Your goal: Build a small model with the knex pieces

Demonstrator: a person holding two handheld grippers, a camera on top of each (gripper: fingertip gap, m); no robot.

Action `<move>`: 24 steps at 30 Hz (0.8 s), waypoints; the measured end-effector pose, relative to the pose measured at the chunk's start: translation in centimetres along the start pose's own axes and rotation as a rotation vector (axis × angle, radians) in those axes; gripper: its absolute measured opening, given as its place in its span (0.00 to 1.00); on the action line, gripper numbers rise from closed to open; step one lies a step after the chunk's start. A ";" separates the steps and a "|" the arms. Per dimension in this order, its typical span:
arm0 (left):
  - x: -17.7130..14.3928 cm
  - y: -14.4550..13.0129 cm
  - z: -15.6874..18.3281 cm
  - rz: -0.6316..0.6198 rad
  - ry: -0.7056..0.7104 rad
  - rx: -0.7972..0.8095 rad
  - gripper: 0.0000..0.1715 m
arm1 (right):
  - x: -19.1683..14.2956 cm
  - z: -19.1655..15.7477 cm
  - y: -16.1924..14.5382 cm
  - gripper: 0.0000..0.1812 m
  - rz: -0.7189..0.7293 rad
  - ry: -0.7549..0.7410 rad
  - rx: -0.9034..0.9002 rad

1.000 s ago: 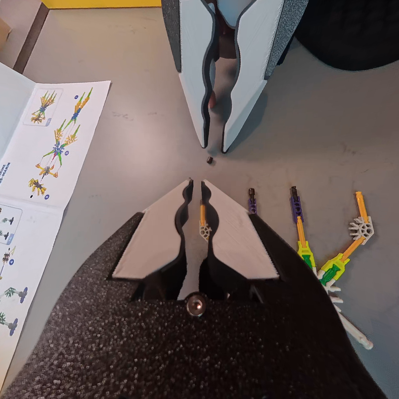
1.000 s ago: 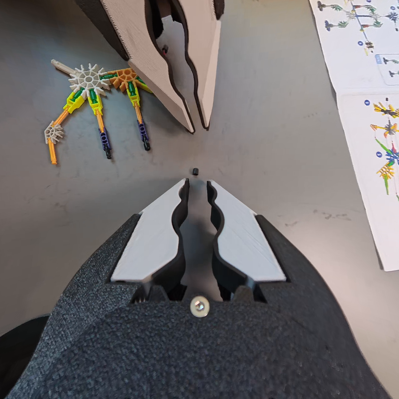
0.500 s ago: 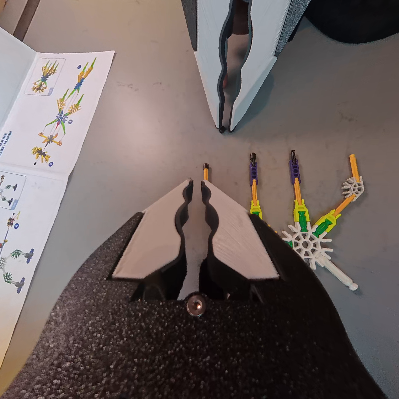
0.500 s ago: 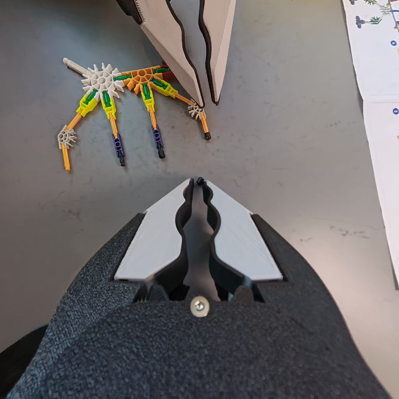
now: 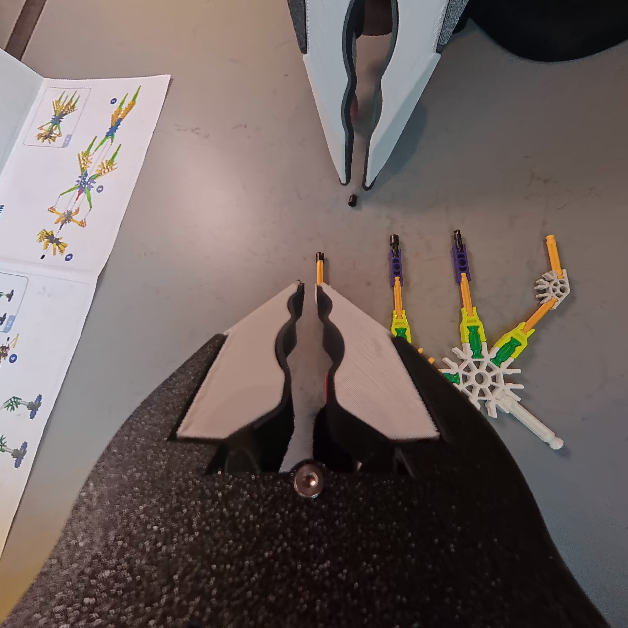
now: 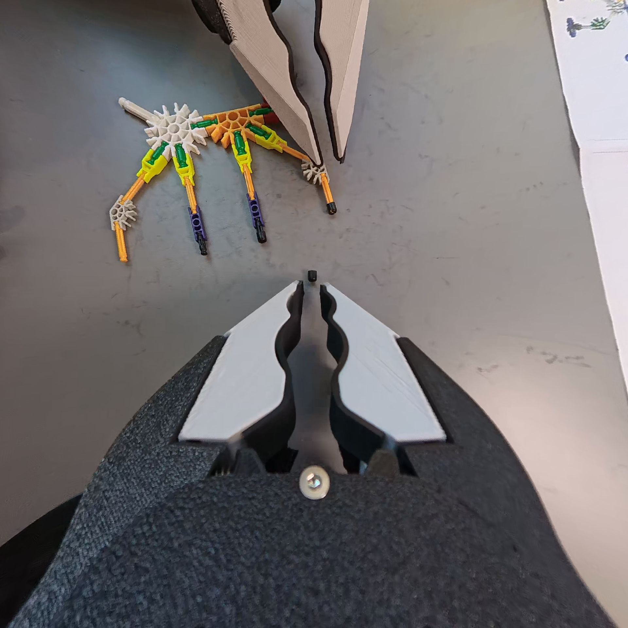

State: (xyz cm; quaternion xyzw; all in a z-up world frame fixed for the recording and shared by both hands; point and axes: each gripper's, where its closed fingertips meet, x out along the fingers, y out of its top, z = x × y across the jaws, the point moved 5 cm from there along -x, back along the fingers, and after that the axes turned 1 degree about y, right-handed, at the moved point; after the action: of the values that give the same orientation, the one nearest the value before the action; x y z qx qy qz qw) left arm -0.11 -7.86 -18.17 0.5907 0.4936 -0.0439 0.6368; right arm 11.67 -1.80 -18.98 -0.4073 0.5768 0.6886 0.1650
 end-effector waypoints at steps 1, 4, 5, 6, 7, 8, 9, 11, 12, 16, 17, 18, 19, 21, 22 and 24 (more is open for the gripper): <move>0.0 0.0 0.0 0.000 -0.002 0.001 0.04 | 0.2 -0.1 0.0 0.05 -0.005 0.002 -0.003; -0.2 0.1 0.4 0.009 -0.024 0.001 0.04 | 0.5 -0.2 0.3 0.05 -0.010 0.004 -0.014; -0.3 0.3 0.6 0.019 -0.045 -0.004 0.04 | 0.6 -0.2 0.3 0.05 -0.013 0.007 -0.014; -0.5 0.6 1.0 0.033 -0.076 -0.012 0.03 | 0.6 -0.1 0.3 0.05 -0.016 0.008 -0.016; -0.8 0.9 1.3 0.049 -0.109 -0.020 0.03 | 0.7 -0.1 0.4 0.05 -0.020 0.008 -0.017; -1.0 1.1 1.6 0.062 -0.133 -0.029 0.02 | 0.7 -0.1 0.4 0.05 -0.023 0.009 -0.018; -1.2 1.3 1.9 0.064 -0.152 -0.036 0.02 | 0.7 -0.1 0.4 0.05 -0.027 0.011 -0.019; -1.2 1.3 2.4 0.048 -0.180 -0.033 0.02 | 0.8 -0.1 0.4 0.05 -0.030 0.016 -0.019; -1.2 1.2 2.6 0.034 -0.184 -0.026 0.02 | 0.8 -0.1 0.5 0.04 -0.032 0.019 -0.021; -0.5 0.9 3.5 -0.009 -0.199 -0.004 0.06 | 0.9 -0.1 0.6 0.04 -0.035 0.031 -0.030; -0.4 0.8 3.6 -0.013 -0.208 -0.001 0.06 | 0.9 -0.1 0.6 0.03 -0.035 0.034 -0.031; -0.5 0.9 3.8 -0.013 -0.215 -0.001 0.07 | 0.9 0.0 0.6 0.03 -0.035 0.037 -0.031; -0.5 0.9 3.8 -0.008 -0.217 -0.001 0.07 | 0.9 0.0 0.6 0.03 -0.035 0.039 -0.033; -0.8 1.2 4.0 0.003 -0.225 -0.004 0.07 | 0.9 0.0 0.6 0.03 -0.035 0.041 -0.036; -1.0 1.4 4.2 0.007 -0.236 -0.002 0.07 | 0.9 0.0 0.6 0.03 -0.034 0.043 -0.038; -1.3 1.8 5.0 -0.003 -0.267 0.010 0.06 | 1.0 0.0 0.7 0.02 -0.027 0.045 -0.042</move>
State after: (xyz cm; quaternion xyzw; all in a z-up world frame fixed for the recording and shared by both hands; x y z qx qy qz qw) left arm 3.28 -11.99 -16.98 0.5821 0.4048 -0.1255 0.6939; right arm 10.54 -2.28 -19.29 -0.4336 0.5604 0.6890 0.1527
